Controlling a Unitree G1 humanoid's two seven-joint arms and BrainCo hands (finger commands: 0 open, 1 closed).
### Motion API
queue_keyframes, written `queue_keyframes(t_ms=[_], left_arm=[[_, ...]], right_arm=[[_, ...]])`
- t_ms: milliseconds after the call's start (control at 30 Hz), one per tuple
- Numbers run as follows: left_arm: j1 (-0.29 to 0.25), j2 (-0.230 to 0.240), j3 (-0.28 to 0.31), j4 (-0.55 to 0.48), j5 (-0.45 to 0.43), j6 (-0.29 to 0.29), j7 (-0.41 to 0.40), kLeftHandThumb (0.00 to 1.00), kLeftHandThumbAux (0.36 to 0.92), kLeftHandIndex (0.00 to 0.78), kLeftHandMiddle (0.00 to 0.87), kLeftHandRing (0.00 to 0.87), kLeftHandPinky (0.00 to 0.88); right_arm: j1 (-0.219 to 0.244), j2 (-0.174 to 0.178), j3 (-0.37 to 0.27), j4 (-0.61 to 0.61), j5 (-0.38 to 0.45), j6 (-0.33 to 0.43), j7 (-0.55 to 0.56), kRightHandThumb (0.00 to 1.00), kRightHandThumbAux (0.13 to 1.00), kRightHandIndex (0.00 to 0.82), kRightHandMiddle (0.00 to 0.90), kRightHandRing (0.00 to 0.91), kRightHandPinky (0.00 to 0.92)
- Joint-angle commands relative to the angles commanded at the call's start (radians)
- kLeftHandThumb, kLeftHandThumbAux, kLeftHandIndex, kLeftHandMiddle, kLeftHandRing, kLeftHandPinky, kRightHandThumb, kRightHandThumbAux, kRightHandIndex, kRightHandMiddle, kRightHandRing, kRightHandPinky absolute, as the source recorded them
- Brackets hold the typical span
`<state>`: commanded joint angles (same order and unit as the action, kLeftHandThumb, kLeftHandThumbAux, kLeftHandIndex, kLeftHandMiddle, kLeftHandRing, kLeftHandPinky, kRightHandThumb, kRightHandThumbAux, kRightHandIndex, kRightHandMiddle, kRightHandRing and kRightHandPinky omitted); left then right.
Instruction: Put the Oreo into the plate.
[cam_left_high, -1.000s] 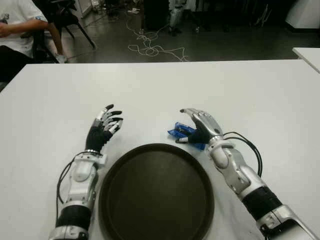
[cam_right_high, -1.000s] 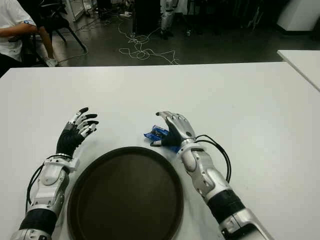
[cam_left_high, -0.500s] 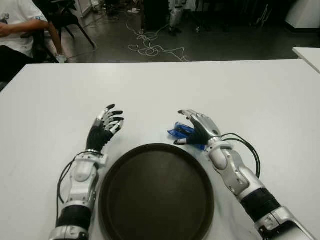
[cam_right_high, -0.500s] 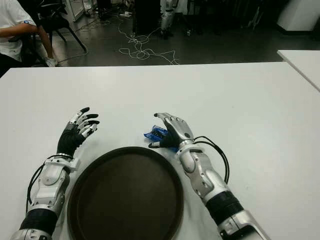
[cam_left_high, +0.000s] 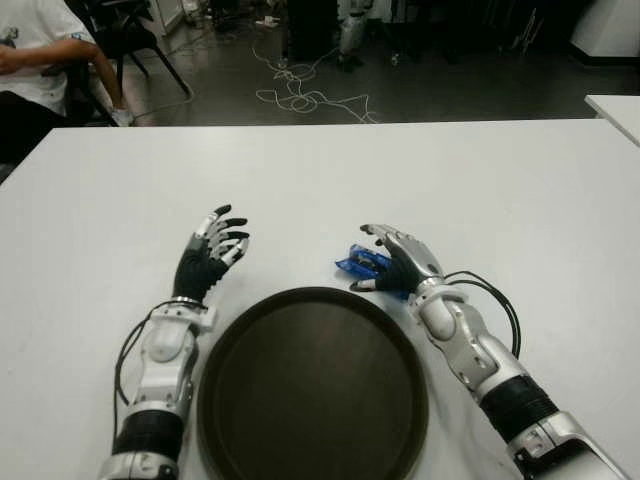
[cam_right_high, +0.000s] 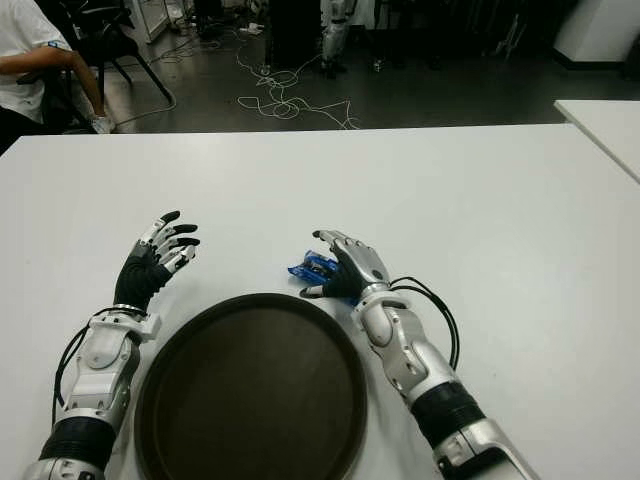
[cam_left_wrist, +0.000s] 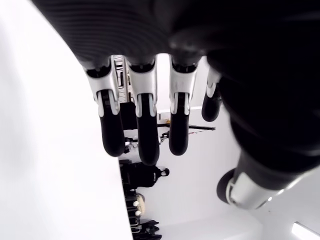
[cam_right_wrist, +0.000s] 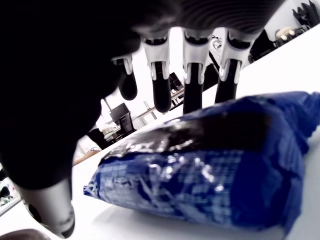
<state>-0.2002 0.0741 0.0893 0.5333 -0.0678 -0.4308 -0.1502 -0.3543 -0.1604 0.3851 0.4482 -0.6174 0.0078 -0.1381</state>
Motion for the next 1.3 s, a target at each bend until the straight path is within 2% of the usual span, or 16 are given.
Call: queue_keyframes(t_ms=[200,333,433,600,833,1033,1300], left_arm=[[0.004,0.004,0.001,-0.002,-0.001,-0.006,-0.005,0.411,0.716,0.131,0.260,0.289,0.321],[0.005,0.004,0.001,-0.004,0.001,-0.009,-0.004,0.398,0.719,0.131,0.266,0.291,0.316],[0.006,0.005,0.001,-0.004,0.002,-0.008,-0.002,0.391,0.718,0.131,0.268,0.290,0.316],[0.006,0.005,0.003,-0.003,0.001,-0.009,-0.001,0.375,0.707,0.137,0.279,0.293,0.312],[0.009,0.007,0.004,-0.008,-0.001,-0.004,-0.002,0.389,0.709,0.132,0.280,0.292,0.316],[0.009,0.007,0.003,-0.010,-0.001,0.004,-0.003,0.406,0.708,0.131,0.273,0.289,0.320],[0.009,0.004,0.000,-0.011,0.001,-0.002,-0.002,0.393,0.707,0.132,0.274,0.286,0.311]], right_arm=[[-0.010,-0.001,0.004,0.023,-0.005,-0.001,-0.008,0.000,0.744,0.177,0.216,0.243,0.271],[-0.039,0.004,0.007,0.102,-0.002,-0.031,-0.032,0.000,0.739,0.183,0.223,0.251,0.280],[-0.046,0.005,0.008,0.111,-0.001,-0.036,-0.032,0.000,0.742,0.186,0.226,0.252,0.284],[-0.037,0.000,0.007,0.074,-0.003,-0.021,-0.020,0.000,0.746,0.174,0.217,0.237,0.253],[-0.047,0.003,0.011,0.094,-0.011,-0.007,-0.027,0.000,0.736,0.181,0.216,0.230,0.235],[-0.055,0.005,0.014,0.105,-0.015,0.019,-0.021,0.000,0.733,0.164,0.200,0.202,0.171],[-0.051,0.001,0.011,0.108,-0.013,0.003,-0.045,0.000,0.758,0.173,0.213,0.227,0.237]])
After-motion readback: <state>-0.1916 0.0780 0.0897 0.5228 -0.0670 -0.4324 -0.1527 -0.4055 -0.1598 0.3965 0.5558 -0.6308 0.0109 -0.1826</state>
